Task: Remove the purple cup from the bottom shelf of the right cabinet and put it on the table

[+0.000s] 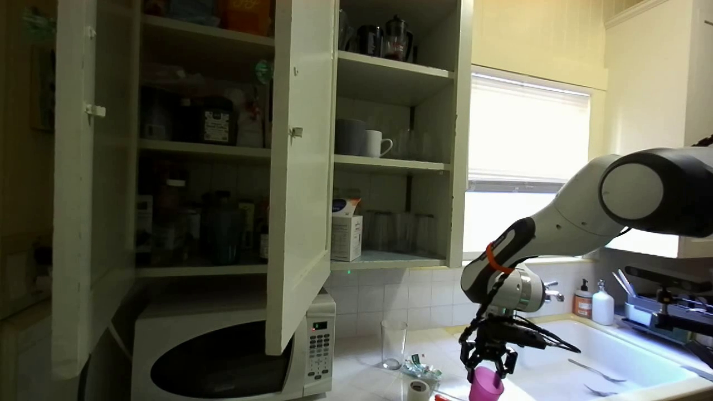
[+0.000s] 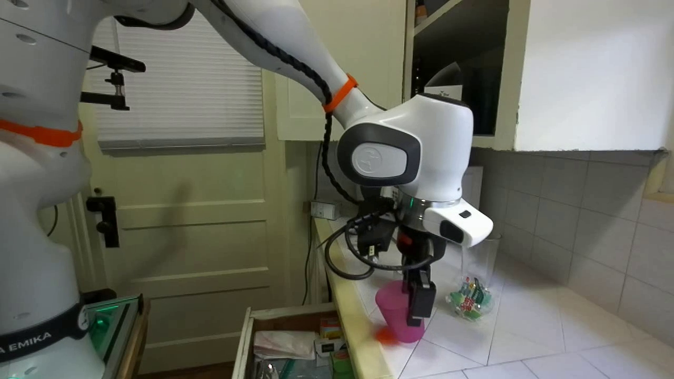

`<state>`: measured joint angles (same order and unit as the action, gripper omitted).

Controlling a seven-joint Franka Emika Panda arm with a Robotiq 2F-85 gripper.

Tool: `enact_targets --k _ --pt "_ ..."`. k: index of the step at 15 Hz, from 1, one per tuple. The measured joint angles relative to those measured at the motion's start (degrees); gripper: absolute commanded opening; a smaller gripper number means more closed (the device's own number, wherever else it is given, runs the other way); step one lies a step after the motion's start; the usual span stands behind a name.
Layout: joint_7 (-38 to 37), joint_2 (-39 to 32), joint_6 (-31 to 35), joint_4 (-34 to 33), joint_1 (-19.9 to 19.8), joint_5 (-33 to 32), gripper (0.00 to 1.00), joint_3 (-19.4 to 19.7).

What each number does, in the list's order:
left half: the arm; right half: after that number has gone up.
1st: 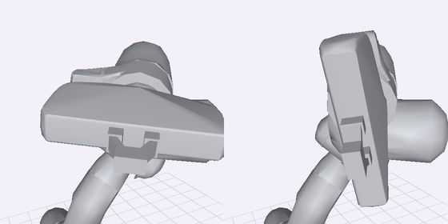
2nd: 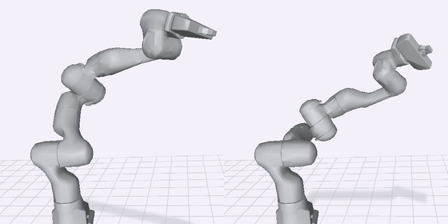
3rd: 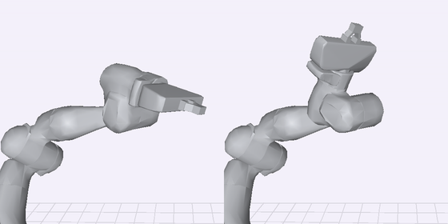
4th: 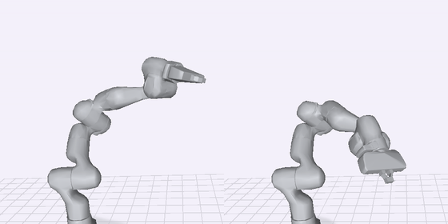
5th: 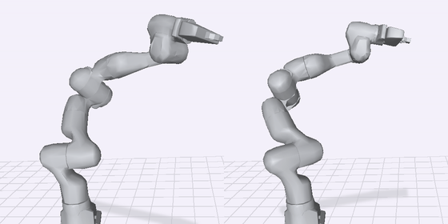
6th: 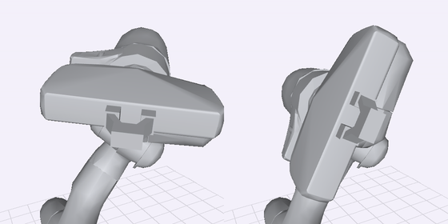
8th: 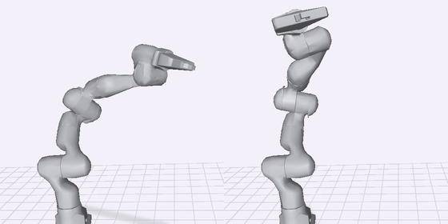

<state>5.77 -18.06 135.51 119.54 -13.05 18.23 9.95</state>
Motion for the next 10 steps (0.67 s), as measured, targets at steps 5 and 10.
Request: enact_targets --k 5,10 --pt "-0.3 -1.1 -4.3 -1.5 -3.0 0.4 0.49 0.0" --pt "-2.6 -1.0 -5.5 -1.6 -2.8 1.0 0.49 -1.2"
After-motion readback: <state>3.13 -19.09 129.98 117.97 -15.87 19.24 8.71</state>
